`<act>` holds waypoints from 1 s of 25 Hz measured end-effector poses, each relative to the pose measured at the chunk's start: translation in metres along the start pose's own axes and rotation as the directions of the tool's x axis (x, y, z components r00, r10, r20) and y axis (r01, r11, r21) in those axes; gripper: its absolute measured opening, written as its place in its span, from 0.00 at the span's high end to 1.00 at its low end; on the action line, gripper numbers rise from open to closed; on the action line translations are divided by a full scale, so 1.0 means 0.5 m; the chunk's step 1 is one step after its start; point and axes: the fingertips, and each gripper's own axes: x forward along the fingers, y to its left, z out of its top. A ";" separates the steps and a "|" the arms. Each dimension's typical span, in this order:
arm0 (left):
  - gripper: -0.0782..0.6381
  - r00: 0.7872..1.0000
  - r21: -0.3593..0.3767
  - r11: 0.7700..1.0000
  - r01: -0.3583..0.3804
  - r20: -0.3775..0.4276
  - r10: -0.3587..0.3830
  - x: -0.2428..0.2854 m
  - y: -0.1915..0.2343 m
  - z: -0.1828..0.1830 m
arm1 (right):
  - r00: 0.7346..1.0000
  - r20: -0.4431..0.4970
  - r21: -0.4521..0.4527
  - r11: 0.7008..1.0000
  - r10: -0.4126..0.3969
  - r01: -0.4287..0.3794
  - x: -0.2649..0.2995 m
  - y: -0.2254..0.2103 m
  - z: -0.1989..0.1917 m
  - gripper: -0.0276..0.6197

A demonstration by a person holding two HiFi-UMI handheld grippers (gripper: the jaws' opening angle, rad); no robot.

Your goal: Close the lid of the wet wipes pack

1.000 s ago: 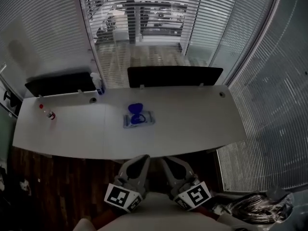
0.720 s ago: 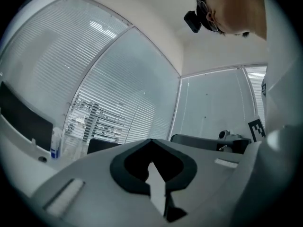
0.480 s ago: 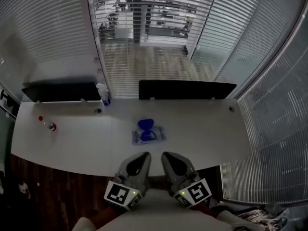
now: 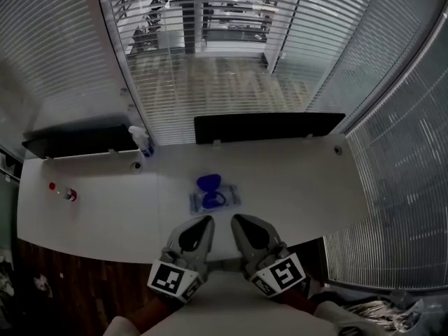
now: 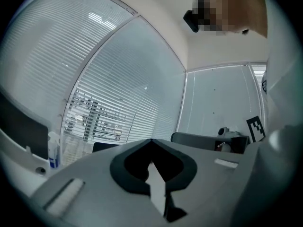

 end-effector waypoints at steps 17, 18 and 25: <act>0.89 0.998 0.018 0.998 -0.061 -0.007 0.062 0.092 -0.005 0.003 | 0.998 -0.002 -0.028 0.998 0.061 -0.061 0.020 -0.088 0.029 0.96; 0.89 0.998 0.018 0.998 -0.063 -0.010 0.063 0.093 -0.008 0.005 | 0.998 -0.008 -0.028 0.998 0.064 -0.064 0.018 -0.090 0.032 0.96; 0.89 0.996 0.061 0.996 -0.059 -0.056 0.062 0.124 0.026 -0.039 | 0.993 -0.066 -0.047 0.994 0.095 -0.098 0.050 -0.104 0.001 0.96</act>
